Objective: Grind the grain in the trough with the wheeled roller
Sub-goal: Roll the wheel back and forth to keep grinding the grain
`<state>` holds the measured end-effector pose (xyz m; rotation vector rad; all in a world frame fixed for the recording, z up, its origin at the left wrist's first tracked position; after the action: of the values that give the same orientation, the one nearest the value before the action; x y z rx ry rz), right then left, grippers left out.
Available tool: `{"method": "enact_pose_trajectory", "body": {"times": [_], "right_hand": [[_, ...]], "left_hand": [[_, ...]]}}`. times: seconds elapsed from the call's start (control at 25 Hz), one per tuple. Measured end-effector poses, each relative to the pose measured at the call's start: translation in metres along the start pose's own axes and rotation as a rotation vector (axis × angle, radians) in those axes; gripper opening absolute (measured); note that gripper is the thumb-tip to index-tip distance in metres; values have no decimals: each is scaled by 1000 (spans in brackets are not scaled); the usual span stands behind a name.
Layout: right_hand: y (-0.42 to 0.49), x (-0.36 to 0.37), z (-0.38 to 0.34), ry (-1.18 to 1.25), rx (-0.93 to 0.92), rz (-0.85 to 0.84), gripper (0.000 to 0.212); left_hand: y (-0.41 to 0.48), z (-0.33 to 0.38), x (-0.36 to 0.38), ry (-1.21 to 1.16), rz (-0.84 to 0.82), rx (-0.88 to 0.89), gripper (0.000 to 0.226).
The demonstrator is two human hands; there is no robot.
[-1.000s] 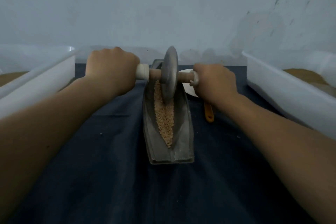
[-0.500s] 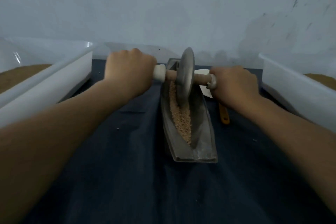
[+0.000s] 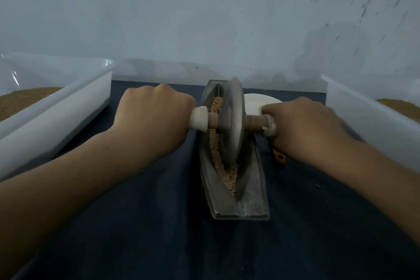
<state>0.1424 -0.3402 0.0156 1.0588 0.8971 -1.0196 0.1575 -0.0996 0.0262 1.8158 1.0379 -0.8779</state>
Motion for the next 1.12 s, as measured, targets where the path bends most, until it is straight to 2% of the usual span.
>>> {"method": "enact_pose_trajectory", "body": {"times": [0.08, 0.24, 0.36, 0.48, 0.56, 0.64, 0.72, 0.76, 0.84, 0.92, 1.04, 1.12], "right_hand": [[28, 9, 0, 104, 73, -74, 26], [47, 14, -3, 166, 123, -66, 22], [21, 8, -1, 94, 50, -35, 34], [-16, -8, -3, -18, -70, 145, 49], [-17, -9, -4, -33, -71, 121, 53], [3, -1, -5, -14, 3, 61, 43], [32, 5, -7, 94, 94, 1, 20], [42, 6, -8, 137, 123, -28, 11], [47, 9, -8, 178, 144, -66, 8], [31, 6, -6, 134, 106, -45, 16], [-13, -11, -9, -51, -39, 128, 47], [-21, -20, -9, -93, -95, 169, 49]], "left_hand": [[28, 8, 2, -20, 8, -28, 3], [58, 10, -4, -61, -74, -9, 12], [25, 8, -2, -68, -11, 7, 4], [-16, 3, -6, -60, 109, 76, 31], [-14, 0, -5, -82, 121, 71, 34], [0, 7, 2, -52, 59, 7, 22], [28, 12, 4, -71, 43, -49, 4], [40, 14, 1, -72, 18, -61, 6], [47, 16, -5, -75, -3, -59, 8], [32, 15, -6, -91, 7, -44, 4], [-12, 9, -2, -103, 117, 14, 25], [-21, 0, 2, -149, 176, 59, 26]]}}
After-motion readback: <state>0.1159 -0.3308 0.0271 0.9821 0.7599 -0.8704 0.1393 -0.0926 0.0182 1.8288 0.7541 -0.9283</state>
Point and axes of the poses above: each hand's wrist, its own y-axis towards the middle knuckle, its own x-axis out of the palm, z = x × y, the point moved 4 cm from there along y, towards the middle knuckle, and after that the axes turned 14 degrees about -z, right-handed, at the moved point
